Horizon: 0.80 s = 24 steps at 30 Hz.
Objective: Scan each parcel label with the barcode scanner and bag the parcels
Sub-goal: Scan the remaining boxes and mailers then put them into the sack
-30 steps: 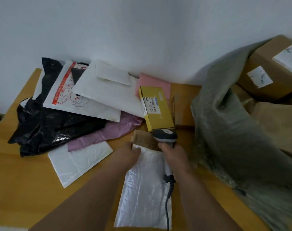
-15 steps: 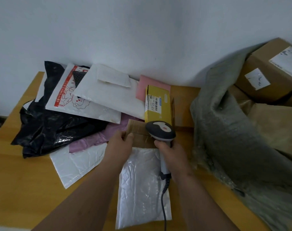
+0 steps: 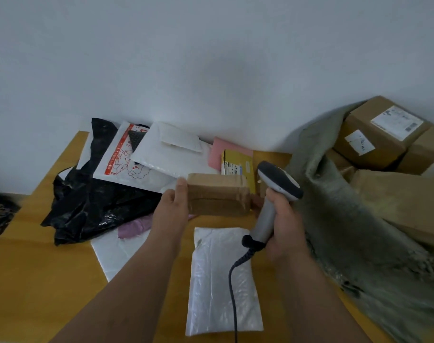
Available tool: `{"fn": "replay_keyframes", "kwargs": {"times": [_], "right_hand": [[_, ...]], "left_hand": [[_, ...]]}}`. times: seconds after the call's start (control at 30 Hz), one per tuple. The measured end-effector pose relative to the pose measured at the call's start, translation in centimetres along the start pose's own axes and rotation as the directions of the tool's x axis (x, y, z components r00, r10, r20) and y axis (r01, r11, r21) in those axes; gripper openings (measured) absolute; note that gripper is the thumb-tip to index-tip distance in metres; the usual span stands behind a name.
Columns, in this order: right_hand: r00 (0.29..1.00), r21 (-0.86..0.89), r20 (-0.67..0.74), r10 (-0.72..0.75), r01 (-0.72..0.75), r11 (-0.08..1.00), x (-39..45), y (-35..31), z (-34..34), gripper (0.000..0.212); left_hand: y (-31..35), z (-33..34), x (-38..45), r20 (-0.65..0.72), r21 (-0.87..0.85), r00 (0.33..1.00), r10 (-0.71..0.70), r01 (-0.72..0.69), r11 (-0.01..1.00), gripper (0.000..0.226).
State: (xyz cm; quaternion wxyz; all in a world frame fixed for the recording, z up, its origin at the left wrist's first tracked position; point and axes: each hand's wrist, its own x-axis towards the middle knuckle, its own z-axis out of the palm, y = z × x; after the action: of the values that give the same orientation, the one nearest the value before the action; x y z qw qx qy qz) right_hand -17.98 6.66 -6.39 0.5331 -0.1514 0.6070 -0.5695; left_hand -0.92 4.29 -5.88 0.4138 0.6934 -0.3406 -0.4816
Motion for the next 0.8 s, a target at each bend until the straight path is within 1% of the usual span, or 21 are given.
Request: {"fn": "replay_keyframes", "kwargs": {"times": [0.07, 0.1, 0.13, 0.2, 0.23, 0.27, 0.33, 0.37, 0.47, 0.53, 0.6, 0.63, 0.7, 0.8], "right_hand": [[0.999, -0.026, -0.017, -0.029, 0.029, 0.999, -0.5, 0.1, 0.3, 0.046], [0.999, -0.041, -0.02, -0.045, 0.044, 0.998, -0.7, 0.3, 0.3, 0.045], [0.998, -0.053, -0.023, -0.057, 0.056, 0.997, -0.9, 0.5, 0.5, 0.047], [0.997, -0.069, -0.025, -0.067, 0.066, 0.995, -1.5, 0.7, 0.8, 0.062], [0.998, -0.065, -0.029, -0.063, 0.061, 0.996, -1.6, 0.9, 0.8, 0.065], [0.998, -0.06, -0.029, -0.062, 0.06, 0.996, -1.8, 0.9, 0.8, 0.059], [0.998, -0.043, -0.03, -0.053, 0.052, 0.998, -2.2, 1.0, 0.7, 0.036], [0.999, -0.029, -0.026, -0.044, 0.043, 0.999, -2.4, 1.0, 0.6, 0.028], [1.0, -0.005, -0.019, -0.018, 0.018, 1.0, -2.9, 1.2, 0.6, 0.026], [0.999, 0.013, -0.024, -0.033, 0.033, 0.999, -3.4, 1.2, 0.9, 0.023], [0.997, -0.005, -0.04, -0.06, 0.06, 0.998, -3.9, 1.3, 0.9, 0.026], [0.995, -0.026, -0.058, -0.079, 0.078, 0.997, -4.1, 1.4, 1.0, 0.027], [0.991, -0.057, -0.074, -0.112, 0.108, 0.992, -4.6, 1.6, 1.0, 0.027], [0.988, -0.074, -0.08, -0.129, 0.123, 0.99, -5.4, 1.9, 1.2, 0.022]], "left_hand": [[0.2, -0.4, -0.2, 0.025, -0.022, 1.0, -0.009, 0.01, 1.0, 0.047], [0.4, -0.7, -0.3, 0.04, -0.02, 0.999, -0.012, 0.012, 1.0, 0.043], [0.5, -0.9, -0.5, 0.058, -0.034, 0.998, -0.014, 0.016, 0.999, 0.037], [0.8, -1.3, -0.8, 0.112, -0.112, 0.993, -0.028, 0.041, 0.993, 0.021], [0.9, -1.5, -0.9, 0.148, -0.141, 0.988, -0.036, 0.057, 0.988, 0.015], [0.9, -1.8, -1.1, 0.184, -0.152, 0.982, -0.042, 0.071, 0.986, 0.016], [0.9, -2.1, -1.5, 0.237, -0.15, 0.971, -0.037, 0.074, 0.986, 0.024], [0.9, -2.3, -1.6, 0.25, -0.142, 0.968, -0.027, 0.064, 0.988, 0.026], [1.2, -2.7, -2.2, 0.273, -0.117, 0.962, 0.011, 0.022, 0.993, 0.031], [1.4, -3.0, -2.6, 0.312, -0.103, 0.95, 0.033, 0.0, 0.995, 0.032], [1.6, -3.3, -3.0, 0.349, -0.075, 0.935, 0.06, -0.036, 0.997, 0.028], [1.4, -3.4, -3.1, 0.354, -0.049, 0.932, 0.073, -0.059, 0.997, 0.027], [1.0, -3.7, -3.1, 0.323, -0.001, 0.942, 0.094, -0.099, 0.995, 0.028], [0.5, -4.1, -3.1, 0.24, -0.024, 0.968, 0.078, -0.075, 0.997, 0.02]]}}
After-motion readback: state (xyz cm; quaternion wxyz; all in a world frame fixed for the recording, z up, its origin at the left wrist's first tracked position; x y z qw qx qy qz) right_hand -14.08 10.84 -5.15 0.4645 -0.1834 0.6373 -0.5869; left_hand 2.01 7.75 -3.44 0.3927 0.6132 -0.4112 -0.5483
